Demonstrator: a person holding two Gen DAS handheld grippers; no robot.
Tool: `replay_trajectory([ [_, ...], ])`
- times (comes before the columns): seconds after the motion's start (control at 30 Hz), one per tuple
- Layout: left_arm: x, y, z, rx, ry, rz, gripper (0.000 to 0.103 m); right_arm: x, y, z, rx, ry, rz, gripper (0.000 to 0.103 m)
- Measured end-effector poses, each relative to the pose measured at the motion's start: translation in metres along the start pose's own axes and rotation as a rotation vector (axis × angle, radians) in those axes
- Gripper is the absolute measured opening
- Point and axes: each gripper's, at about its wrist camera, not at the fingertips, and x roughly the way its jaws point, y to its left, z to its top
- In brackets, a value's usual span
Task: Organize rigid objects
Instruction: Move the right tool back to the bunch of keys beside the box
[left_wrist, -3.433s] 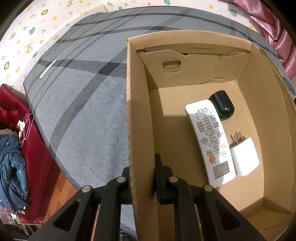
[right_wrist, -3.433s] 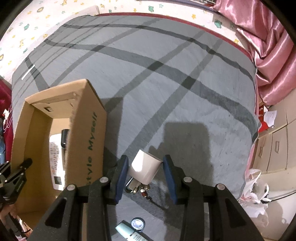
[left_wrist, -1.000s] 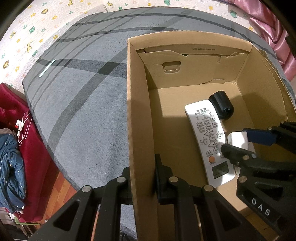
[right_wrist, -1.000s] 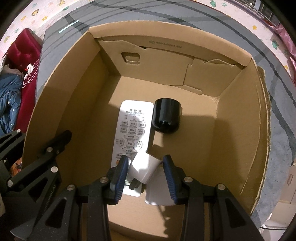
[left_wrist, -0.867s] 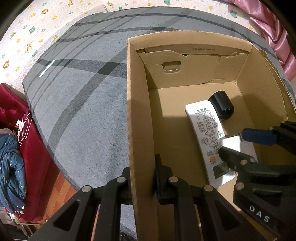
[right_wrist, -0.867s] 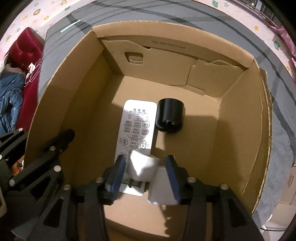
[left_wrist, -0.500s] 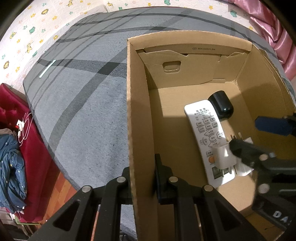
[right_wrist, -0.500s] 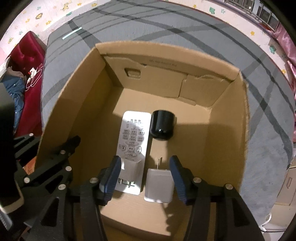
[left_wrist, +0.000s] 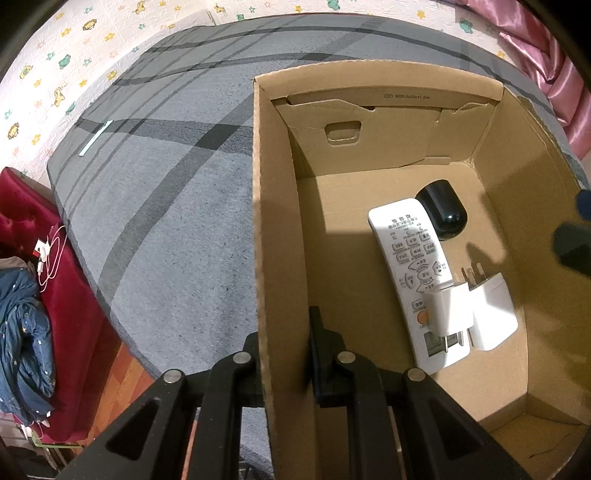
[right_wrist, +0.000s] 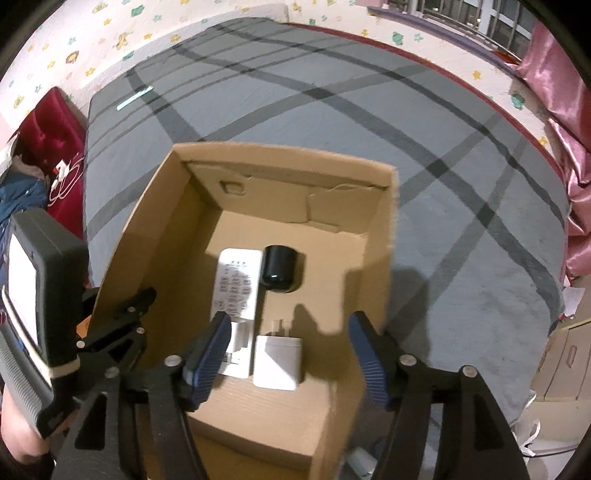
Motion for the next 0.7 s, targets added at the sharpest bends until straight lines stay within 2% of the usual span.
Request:
replay_trajectory([
  [0.23,-0.001,0.001,0.0,-0.003,0.001,-0.003,0.015,-0.027,-0.03,-0.004,0.031,-0.032,-0.009,0.079],
  [0.43,0.0,0.001,0.0,-0.001,0.0,0.0,0.015,-0.042,-0.049,-0.009,0.037,-0.07,-0.043,0.101],
  [0.7,-0.001,0.001,-0.001,-0.001,-0.003,0.001,0.015,-0.048,-0.077,-0.023,0.064,-0.083,-0.07,0.103],
])
